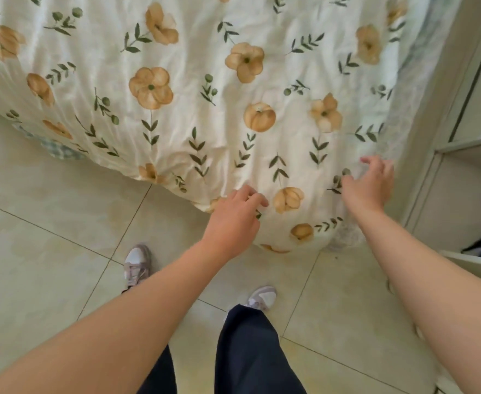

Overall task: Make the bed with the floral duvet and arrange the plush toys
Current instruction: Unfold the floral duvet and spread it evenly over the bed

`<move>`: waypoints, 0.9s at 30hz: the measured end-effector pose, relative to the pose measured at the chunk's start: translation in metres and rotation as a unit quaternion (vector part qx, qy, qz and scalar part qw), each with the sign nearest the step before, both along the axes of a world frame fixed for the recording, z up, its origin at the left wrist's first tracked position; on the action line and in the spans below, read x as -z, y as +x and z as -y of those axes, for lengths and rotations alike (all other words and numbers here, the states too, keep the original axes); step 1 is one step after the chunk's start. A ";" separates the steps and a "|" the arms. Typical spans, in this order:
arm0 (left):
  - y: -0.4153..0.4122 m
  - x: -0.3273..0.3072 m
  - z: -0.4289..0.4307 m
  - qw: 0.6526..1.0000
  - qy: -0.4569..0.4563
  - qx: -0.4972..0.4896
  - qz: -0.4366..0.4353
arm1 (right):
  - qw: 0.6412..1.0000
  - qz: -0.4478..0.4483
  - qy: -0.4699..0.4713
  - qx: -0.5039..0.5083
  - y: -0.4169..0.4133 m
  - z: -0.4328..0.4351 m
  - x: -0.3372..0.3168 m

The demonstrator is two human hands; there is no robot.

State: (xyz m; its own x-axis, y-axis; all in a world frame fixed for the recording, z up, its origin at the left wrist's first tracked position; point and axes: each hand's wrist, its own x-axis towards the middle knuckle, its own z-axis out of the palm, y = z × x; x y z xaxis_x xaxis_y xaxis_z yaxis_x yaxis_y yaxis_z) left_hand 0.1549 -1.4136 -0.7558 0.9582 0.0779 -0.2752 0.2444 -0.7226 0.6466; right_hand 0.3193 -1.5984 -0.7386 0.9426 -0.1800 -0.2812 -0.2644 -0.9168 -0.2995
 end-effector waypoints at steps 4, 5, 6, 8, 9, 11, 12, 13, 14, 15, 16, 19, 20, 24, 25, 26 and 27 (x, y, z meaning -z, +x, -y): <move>0.029 -0.020 0.089 0.999 0.012 -0.025 -0.024 | 0.967 -0.116 0.163 0.158 0.017 0.071 0.008; 0.036 -0.024 0.101 0.998 0.012 -0.045 -0.029 | 0.966 -0.119 0.186 0.138 0.016 0.075 0.008; 0.042 -0.028 0.116 0.998 0.015 -0.059 -0.031 | 0.964 -0.127 0.204 0.118 0.017 0.079 0.006; 0.052 -0.026 0.140 0.997 0.060 -0.045 -0.026 | 0.946 -0.169 0.258 0.095 0.020 0.081 0.002; 0.055 -0.022 0.148 0.995 0.095 -0.031 -0.029 | 0.929 -0.199 0.298 0.097 0.020 0.079 0.002; 0.060 -0.011 0.156 0.984 0.168 -0.029 -0.054 | 0.884 -0.240 0.381 0.125 0.022 0.071 0.002; 0.064 -0.007 0.157 0.978 0.194 -0.040 -0.067 | 0.864 -0.251 0.412 0.141 0.025 0.068 0.003; 0.069 -0.004 0.158 0.972 0.216 -0.055 -0.078 | 0.848 -0.259 0.434 0.157 0.027 0.065 0.005; 0.073 -0.001 0.157 0.966 0.232 -0.068 -0.088 | 0.831 -0.267 0.455 0.178 0.030 0.062 0.006; 0.077 0.000 0.156 0.962 0.243 -0.079 -0.094 | 0.814 -0.273 0.471 0.201 0.033 0.059 0.006; 0.081 0.001 0.156 0.960 0.246 -0.089 -0.098 | 0.799 -0.280 0.483 0.224 0.036 0.057 0.008; 0.092 0.001 0.146 0.968 0.203 -0.117 -0.088 | 0.766 -0.315 0.496 0.263 0.046 0.054 0.014; 0.097 0.000 0.140 0.971 0.183 -0.128 -0.088 | 0.761 -0.326 0.496 0.262 0.051 0.053 0.014; 0.111 -0.003 0.116 0.966 0.064 -0.205 -0.143 | 0.789 -0.363 0.468 0.165 0.070 0.049 0.013; 0.111 -0.002 0.114 0.962 0.023 -0.220 -0.157 | 0.792 -0.371 0.465 0.139 0.073 0.048 0.012; 0.112 -0.002 0.111 0.959 -0.010 -0.233 -0.164 | 0.790 -0.378 0.468 0.121 0.078 0.046 0.010; 0.111 -0.002 0.110 0.956 -0.031 -0.239 -0.165 | 0.780 -0.387 0.479 0.114 0.082 0.043 0.007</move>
State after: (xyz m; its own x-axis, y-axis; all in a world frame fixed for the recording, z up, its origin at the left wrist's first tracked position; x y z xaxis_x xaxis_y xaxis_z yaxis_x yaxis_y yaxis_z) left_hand 0.2655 -1.5237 -0.7535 0.6767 0.4592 -0.5755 0.7361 -0.4389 0.5153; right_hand 0.4008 -1.6418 -0.7452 0.3990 0.3242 -0.8578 -0.8286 -0.2732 -0.4887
